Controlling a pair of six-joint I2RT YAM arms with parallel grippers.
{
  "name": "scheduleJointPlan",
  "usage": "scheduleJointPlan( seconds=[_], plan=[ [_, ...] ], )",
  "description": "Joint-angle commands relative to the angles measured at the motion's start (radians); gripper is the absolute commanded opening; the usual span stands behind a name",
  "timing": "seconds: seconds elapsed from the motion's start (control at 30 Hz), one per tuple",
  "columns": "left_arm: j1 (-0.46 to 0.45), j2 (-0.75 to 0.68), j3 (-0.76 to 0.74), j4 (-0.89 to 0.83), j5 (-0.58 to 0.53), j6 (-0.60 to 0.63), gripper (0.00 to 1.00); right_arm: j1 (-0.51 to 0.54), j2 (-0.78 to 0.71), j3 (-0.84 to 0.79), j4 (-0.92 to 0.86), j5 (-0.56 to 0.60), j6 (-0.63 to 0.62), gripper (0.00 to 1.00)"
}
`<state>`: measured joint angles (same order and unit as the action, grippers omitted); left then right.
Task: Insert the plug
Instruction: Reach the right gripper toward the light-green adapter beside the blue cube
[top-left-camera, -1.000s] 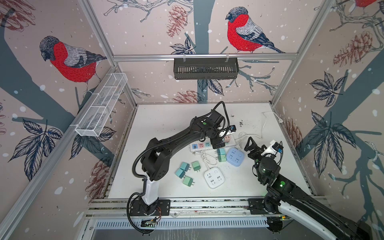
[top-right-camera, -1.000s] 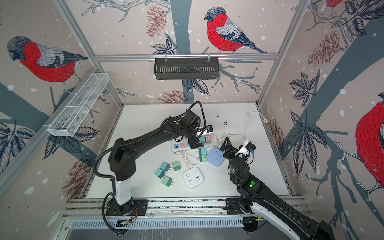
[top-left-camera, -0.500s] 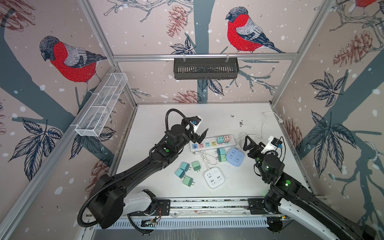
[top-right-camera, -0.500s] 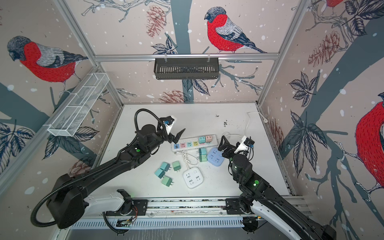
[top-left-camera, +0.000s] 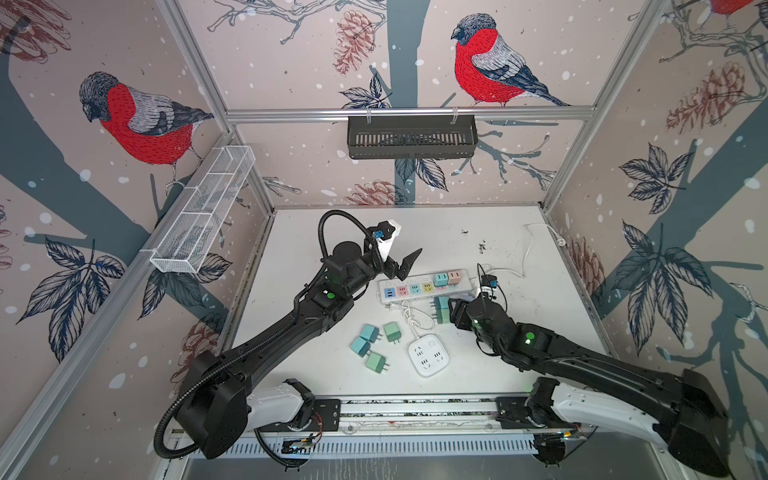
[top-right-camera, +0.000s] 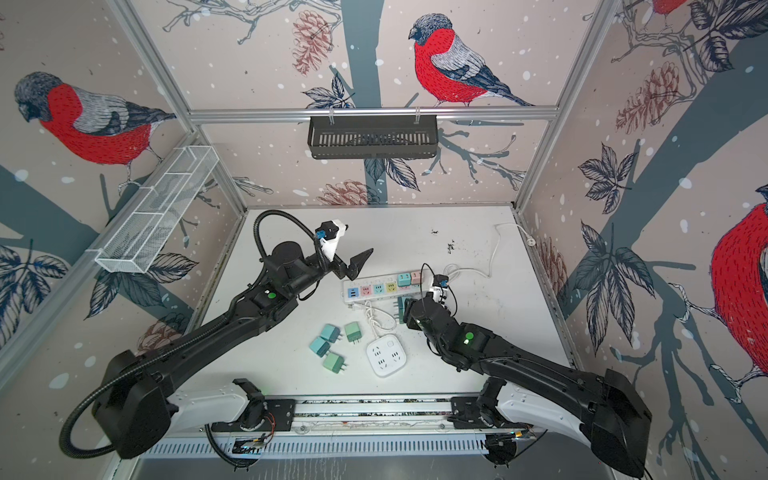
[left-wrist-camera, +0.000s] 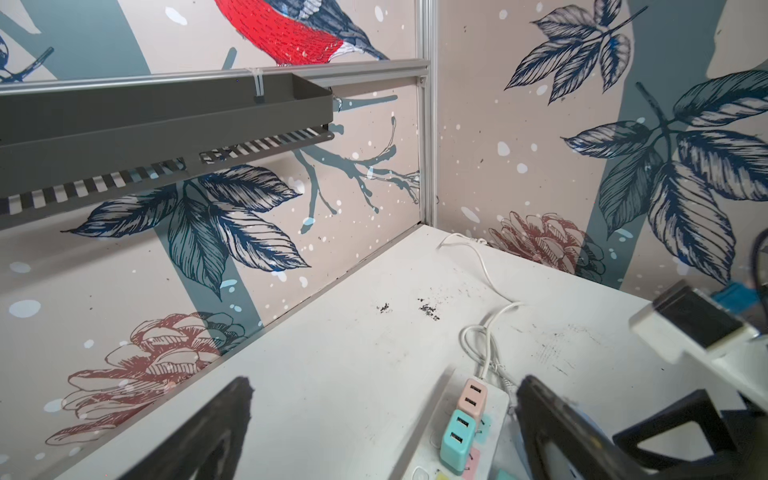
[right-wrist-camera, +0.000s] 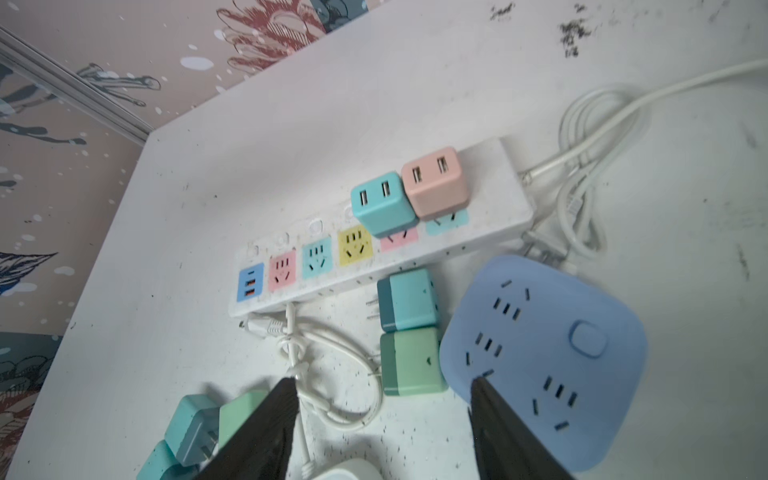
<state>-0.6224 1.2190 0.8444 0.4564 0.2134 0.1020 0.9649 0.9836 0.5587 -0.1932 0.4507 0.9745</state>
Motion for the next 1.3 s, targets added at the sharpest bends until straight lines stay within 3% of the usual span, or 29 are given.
scheduleJointPlan(
  seconds=[0.0, 0.17, 0.43, 0.77, 0.97, 1.27],
  plan=[
    [0.001, -0.034, -0.020, 0.067, 0.050, -0.014, 0.98, 0.029, 0.010, 0.012, -0.032, 0.039, 0.111, 0.66],
    [0.001, -0.065, -0.035, 0.073, 0.080, -0.011, 0.98, 0.033, 0.026, -0.010, 0.011, -0.034, 0.129, 0.68],
    [0.001, -0.061, -0.030, 0.074, 0.148, 0.016, 0.98, 0.025, 0.170, 0.048, -0.017, -0.092, 0.133, 0.65],
    [0.002, -0.047, -0.025, 0.075, 0.154, 0.043, 0.98, -0.102, 0.377, 0.110, -0.012, -0.178, 0.108, 0.61],
    [0.001, -0.041, -0.019, 0.071, 0.166, 0.044, 0.98, -0.118, 0.429, 0.135, -0.016, -0.162, 0.099, 0.66],
    [0.001, -0.057, -0.025, 0.065, 0.173, 0.052, 0.98, -0.114, 0.526, 0.197, -0.054, -0.127, 0.085, 0.64]
  ],
)
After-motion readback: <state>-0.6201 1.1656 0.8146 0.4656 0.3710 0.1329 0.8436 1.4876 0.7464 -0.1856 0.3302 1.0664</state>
